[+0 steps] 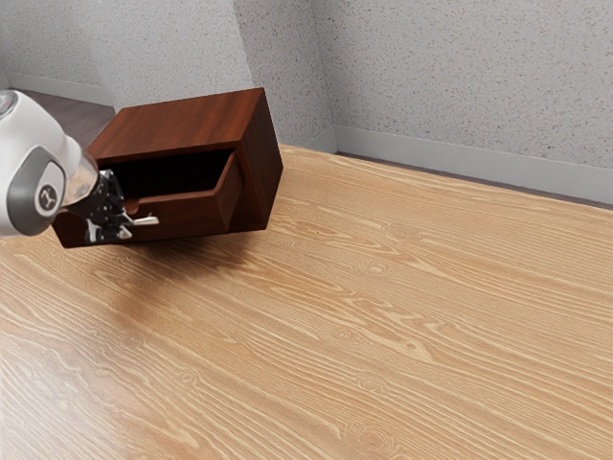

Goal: Pull the drawer handle with one arm to open the drawer

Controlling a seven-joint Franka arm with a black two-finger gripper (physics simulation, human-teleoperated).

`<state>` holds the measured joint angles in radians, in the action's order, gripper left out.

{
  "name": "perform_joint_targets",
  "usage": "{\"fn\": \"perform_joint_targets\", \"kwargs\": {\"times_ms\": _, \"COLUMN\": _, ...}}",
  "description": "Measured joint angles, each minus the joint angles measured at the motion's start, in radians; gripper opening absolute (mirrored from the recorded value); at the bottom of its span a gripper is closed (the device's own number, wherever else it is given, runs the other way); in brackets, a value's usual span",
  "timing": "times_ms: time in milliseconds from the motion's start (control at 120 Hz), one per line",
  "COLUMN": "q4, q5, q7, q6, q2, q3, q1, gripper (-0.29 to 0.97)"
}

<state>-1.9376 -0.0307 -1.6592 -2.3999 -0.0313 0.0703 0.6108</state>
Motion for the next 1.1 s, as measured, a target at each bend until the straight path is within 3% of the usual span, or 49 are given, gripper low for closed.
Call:
{"fn": "perform_joint_targets", "kwargs": {"times_ms": 650, "q4": -0.034, "q5": -0.006, "q7": 0.002, "q6": -0.001, "q2": -0.048, "q3": -0.015, "q1": -0.003, "gripper": 0.04}}
{"fn": "perform_joint_targets", "kwargs": {"times_ms": 933, "q4": -0.024, "q5": -0.012, "q7": 0.010, "q6": 0.005, "q2": -0.121, "q3": -0.015, "q1": -0.035, "gripper": 0.11}}
{"fn": "perform_joint_targets", "kwargs": {"times_ms": 1000, "q4": 0.148, "q5": -0.029, "q7": 0.015, "q6": 0.106, "q2": -0.136, "q3": -0.014, "q1": -0.058, "gripper": 0.25}}
{"fn": "perform_joint_targets", "kwargs": {"times_ms": 1100, "q4": 0.514, "q5": -0.024, "q7": 0.024, "q6": 0.462, "q2": -0.131, "q3": -0.011, "q1": -0.177, "gripper": 0.41}}
